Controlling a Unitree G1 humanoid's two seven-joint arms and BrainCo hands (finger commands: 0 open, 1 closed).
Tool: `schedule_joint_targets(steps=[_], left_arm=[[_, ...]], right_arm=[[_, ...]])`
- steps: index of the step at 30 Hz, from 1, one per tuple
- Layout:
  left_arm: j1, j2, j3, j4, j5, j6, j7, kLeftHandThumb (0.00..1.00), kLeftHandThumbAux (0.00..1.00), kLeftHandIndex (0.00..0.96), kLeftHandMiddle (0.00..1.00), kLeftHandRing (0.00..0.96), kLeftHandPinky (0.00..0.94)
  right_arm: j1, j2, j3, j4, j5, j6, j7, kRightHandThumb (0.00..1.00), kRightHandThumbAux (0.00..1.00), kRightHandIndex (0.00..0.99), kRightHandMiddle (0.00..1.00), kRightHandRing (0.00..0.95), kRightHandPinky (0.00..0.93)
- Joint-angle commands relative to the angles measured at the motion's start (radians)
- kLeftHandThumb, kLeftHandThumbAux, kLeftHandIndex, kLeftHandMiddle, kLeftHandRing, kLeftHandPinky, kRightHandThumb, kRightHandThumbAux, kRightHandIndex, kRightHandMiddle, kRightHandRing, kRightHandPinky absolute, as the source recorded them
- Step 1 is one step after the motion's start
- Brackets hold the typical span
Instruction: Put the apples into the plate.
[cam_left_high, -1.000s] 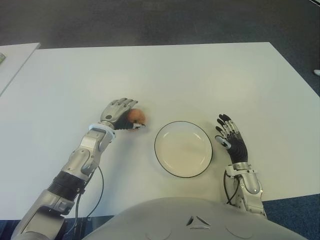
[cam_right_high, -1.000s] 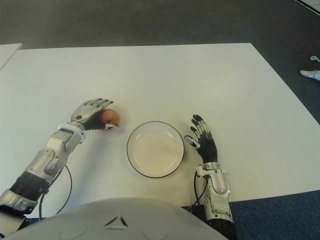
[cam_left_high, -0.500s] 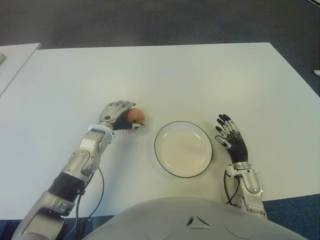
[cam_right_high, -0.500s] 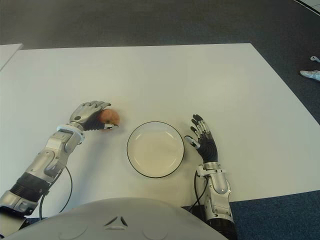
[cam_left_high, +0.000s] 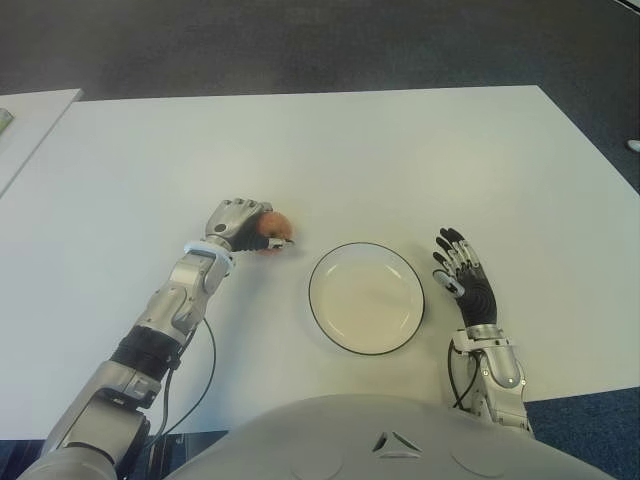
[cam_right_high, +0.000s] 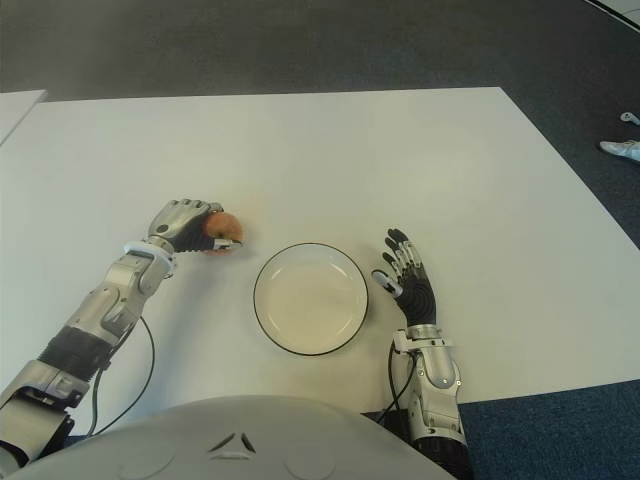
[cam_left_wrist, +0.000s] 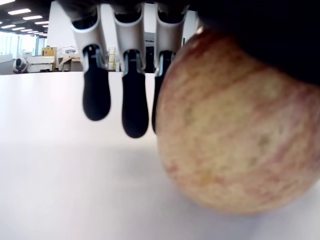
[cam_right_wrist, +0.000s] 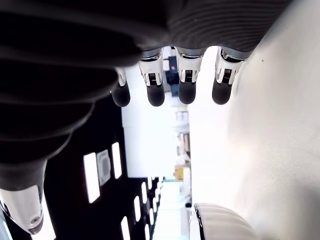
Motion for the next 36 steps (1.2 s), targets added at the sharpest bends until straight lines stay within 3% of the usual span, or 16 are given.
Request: schedule_joint_targets(steps=[1, 18, 36], left_arm=[[0.047, -0.01, -0.031, 0.065, -0.009, 0.026, -0.038, 0.846, 0.665, 0.41, 0.508, 0.748, 0.743], [0.069, 0.016, -0.024, 0.003, -0.079, -0.023, -0.053, 0.852, 0.666, 0.41, 0.505, 0.771, 0.721], [0.079, 0.027, -0.015, -0.038, -0.097, -0.038, -0.06, 0.851, 0.666, 0.408, 0.507, 0.773, 0.711]], right_arm=[[0.029, 0.004, -0.008, 0.06, 0.001, 0.021, 0.002, 0.126, 0.573, 0.049, 0.027, 0.0, 0.023], [0.028, 0.044, -0.028, 0.054, 0.026, -0.006, -0.017, 0.2, 0.582, 0.087, 0.084, 0.04, 0.066], [0.042, 0.061, -0.035, 0.01, 0.031, 0.058, -0.058, 0.257, 0.571, 0.142, 0.124, 0.06, 0.072]])
